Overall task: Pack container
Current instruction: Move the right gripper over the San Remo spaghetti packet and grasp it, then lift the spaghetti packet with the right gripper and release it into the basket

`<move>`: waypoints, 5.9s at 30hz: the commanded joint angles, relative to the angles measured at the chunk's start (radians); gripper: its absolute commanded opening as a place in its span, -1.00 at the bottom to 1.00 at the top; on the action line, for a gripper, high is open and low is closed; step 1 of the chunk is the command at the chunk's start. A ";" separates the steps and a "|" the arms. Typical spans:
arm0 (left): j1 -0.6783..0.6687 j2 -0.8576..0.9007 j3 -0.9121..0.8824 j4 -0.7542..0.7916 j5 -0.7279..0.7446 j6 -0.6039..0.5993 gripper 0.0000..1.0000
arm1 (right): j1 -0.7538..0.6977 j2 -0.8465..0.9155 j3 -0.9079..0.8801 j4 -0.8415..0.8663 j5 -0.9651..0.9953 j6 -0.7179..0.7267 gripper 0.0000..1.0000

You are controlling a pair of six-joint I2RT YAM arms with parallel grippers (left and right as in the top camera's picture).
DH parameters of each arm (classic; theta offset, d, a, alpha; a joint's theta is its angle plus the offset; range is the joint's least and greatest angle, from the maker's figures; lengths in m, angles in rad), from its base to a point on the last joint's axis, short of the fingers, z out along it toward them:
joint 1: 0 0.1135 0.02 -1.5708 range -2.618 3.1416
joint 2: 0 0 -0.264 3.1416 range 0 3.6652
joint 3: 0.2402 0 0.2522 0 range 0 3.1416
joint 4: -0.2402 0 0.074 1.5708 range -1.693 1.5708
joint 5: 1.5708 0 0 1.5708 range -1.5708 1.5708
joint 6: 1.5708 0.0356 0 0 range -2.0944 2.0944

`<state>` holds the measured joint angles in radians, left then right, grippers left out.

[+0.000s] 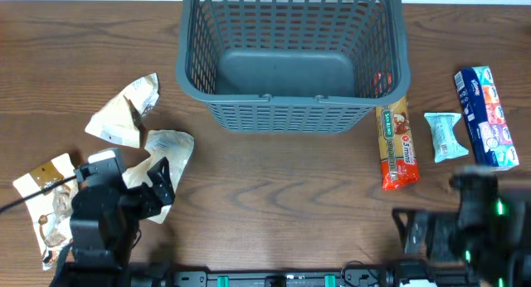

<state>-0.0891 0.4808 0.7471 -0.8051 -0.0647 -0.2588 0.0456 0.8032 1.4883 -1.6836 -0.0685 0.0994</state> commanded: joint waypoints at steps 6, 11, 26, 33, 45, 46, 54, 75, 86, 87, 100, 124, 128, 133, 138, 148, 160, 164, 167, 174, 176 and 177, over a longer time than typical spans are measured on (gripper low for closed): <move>-0.004 0.027 0.018 0.007 -0.062 -0.008 0.97 | 0.000 0.238 0.056 0.003 0.209 -0.038 0.99; -0.004 0.027 0.018 0.038 -0.091 -0.005 0.97 | -0.035 0.359 0.056 0.056 0.245 -0.085 0.98; -0.004 0.027 0.018 0.066 -0.169 -0.001 0.97 | -0.247 0.607 0.054 0.289 0.070 -0.238 0.98; -0.004 0.027 0.018 0.066 -0.169 -0.001 0.97 | -0.261 0.727 0.054 0.351 0.023 -0.283 0.98; -0.004 0.027 0.018 0.066 -0.169 -0.002 0.97 | -0.261 0.964 0.054 0.443 -0.023 -0.336 0.99; -0.004 0.027 0.018 0.066 -0.169 -0.002 0.97 | -0.261 0.983 0.054 0.449 -0.023 -0.337 0.99; -0.004 0.027 0.018 0.066 -0.169 -0.002 0.97 | -0.261 1.099 0.054 0.493 -0.023 -0.337 0.98; -0.004 0.027 0.018 0.066 -0.169 -0.002 0.97 | -0.261 1.254 0.053 0.559 -0.058 -0.326 0.98; -0.004 0.027 0.018 0.066 -0.169 -0.002 0.97 | -0.261 1.332 0.052 0.592 0.021 -0.306 0.98; -0.004 0.027 0.018 0.066 -0.169 -0.002 0.97 | -0.261 1.341 0.052 0.595 0.024 -0.306 0.99; -0.004 0.027 0.018 0.066 -0.168 -0.002 0.97 | -0.261 1.359 0.052 0.634 0.008 -0.287 -0.42; -0.004 0.027 0.018 0.065 -0.168 -0.002 0.97 | -0.298 1.036 0.441 0.441 -0.033 -0.175 -0.97; -0.004 0.027 0.018 0.060 -0.168 -0.002 0.97 | -0.296 0.923 0.526 0.422 -0.033 -0.170 -0.97; -0.004 0.027 0.018 0.054 -0.168 -0.002 0.97 | -0.269 0.775 0.605 0.420 -0.033 -0.169 -0.97; -0.004 0.027 0.018 0.054 -0.168 -0.002 0.97 | -0.193 0.658 0.625 0.455 -0.149 -0.343 -0.97; -0.004 0.027 0.018 0.051 -0.167 -0.002 0.97 | 0.111 0.668 0.625 0.536 -0.313 -0.776 -0.98; -0.004 0.027 0.018 0.017 -0.159 -0.002 0.97 | 0.254 0.998 0.624 0.623 -0.276 -1.143 -0.98; -0.004 0.027 0.018 0.016 -0.156 -0.002 0.97 | 0.261 1.114 0.624 0.531 -0.270 -1.145 -0.98; -0.004 0.027 0.018 0.016 -0.153 -0.010 0.97 | 0.263 1.198 0.624 0.468 -0.232 -1.145 -0.98; -0.004 0.027 0.018 -0.006 -0.145 -0.017 0.97 | 0.266 1.305 0.624 0.367 -0.208 -1.145 -0.90; -0.004 0.027 0.018 -0.010 -0.145 -0.017 0.97 | 0.266 1.312 0.624 0.363 -0.211 -1.144 -0.63; -0.004 0.027 0.018 -0.011 -0.145 -0.017 0.97 | 0.266 1.314 0.624 0.359 -0.215 -1.142 -0.49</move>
<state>-0.0891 0.5087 0.7475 -0.8097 -0.2138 -0.2657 0.2970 2.1445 2.0823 -1.3190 -0.2356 -1.0348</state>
